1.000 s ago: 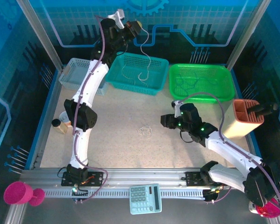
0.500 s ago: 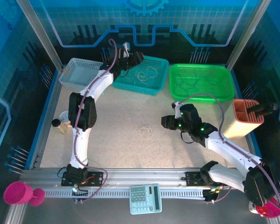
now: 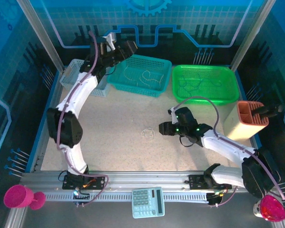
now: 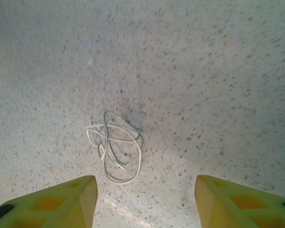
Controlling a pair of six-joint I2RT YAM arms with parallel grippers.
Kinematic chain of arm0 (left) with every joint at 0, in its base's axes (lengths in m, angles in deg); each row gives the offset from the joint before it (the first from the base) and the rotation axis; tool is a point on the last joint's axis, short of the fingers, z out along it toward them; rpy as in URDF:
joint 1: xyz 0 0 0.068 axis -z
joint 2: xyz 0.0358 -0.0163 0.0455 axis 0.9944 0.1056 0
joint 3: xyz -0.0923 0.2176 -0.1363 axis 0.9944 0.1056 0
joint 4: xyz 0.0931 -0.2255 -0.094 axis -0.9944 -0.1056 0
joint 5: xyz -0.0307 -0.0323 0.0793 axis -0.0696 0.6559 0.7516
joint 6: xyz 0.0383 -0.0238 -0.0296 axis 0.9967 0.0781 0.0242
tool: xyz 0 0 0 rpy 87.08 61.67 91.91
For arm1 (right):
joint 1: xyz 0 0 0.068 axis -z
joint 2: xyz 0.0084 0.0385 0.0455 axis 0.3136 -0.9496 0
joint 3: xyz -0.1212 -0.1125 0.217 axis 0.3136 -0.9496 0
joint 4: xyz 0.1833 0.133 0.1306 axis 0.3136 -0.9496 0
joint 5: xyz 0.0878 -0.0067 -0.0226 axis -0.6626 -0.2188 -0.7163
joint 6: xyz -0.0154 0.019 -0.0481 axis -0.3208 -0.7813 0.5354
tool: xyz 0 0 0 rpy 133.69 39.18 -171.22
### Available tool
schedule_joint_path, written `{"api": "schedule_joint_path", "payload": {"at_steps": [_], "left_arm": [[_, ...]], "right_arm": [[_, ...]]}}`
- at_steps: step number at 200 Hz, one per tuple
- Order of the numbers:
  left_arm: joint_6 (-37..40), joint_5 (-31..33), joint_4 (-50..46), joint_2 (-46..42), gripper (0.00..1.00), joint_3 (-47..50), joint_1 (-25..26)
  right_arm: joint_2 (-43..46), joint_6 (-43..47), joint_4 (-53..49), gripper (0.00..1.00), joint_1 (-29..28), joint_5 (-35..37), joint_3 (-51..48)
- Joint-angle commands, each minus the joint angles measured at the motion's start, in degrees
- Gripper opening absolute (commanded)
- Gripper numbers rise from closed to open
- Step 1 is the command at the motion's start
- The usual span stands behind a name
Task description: Untangle the cables
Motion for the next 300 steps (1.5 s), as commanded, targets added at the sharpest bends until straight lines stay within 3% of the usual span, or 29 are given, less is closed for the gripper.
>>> {"api": "schedule_joint_path", "payload": {"at_steps": [1,53,101,118,153,196,231,275,300], "left_arm": [[-2.2,-3.4,0.4,-4.8,0.99,9.0,0.2],[-8.2,-4.8,7.7,-18.8,0.99,34.9,0.3],[-9.5,-4.6,8.8,-26.2,0.99,45.8,0.3],[-9.6,-4.6,8.6,-27.3,0.99,46.9,0.3],[-10.7,-5.0,9.6,-27.7,0.99,47.9,0.3],[-12.9,-6.8,11.0,-28.0,0.99,49.3,0.3],[-17.3,-9.0,14.8,-29.2,0.99,51.4,1.2],[-18.8,-11.0,20.0,-28.5,0.99,51.6,4.8],[-19.3,-12.8,23.3,-27.6,0.9,51.2,6.1]], "right_arm": [[-3.4,-0.6,1.7,0.58,-2.6,0.5,2.6],[-13.2,-1.3,4.5,0.57,-6.6,0.7,7.4],[-20.7,-1.5,6.3,0.47,-7.1,-0.4,11.0],[-22.2,-1.5,6.6,0.37,-7.1,-1.1,11.6],[-21.6,-0.7,5.6,0.0,-7.2,-1.9,12.8],[-11.0,1.2,2.5,0.0,-5.7,-1.2,13.6],[-0.6,-1.5,6.1,0.0,-0.6,-4.3,12.3],[3.7,-1.2,7.4,0.0,3.5,-7.8,12.8],[4.0,-0.3,7.1,0.0,4.6,-9.8,13.6]]}}
